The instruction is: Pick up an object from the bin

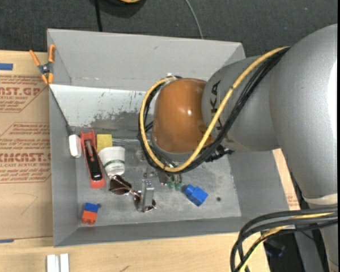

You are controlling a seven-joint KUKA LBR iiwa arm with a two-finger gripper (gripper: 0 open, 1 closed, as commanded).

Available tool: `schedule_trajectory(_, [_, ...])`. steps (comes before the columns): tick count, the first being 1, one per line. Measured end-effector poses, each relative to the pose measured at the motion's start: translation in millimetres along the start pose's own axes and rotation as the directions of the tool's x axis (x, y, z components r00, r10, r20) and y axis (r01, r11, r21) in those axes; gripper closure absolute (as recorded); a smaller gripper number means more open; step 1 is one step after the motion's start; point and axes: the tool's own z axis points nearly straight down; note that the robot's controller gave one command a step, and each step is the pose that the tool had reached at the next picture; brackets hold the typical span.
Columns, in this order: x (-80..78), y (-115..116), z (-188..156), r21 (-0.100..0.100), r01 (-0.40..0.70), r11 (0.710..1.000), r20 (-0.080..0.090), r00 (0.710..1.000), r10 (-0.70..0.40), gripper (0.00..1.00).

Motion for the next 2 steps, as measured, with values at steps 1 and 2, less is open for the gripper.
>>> schedule_trajectory(1, [-1.9,-0.6,-4.4,-0.001,-0.002,1.0,0.007,1.0,0.002,0.0])
schedule_trajectory(2, [12.6,12.2,32.2,-0.002,-0.084,0.996,0.005,0.996,0.085,0.0])
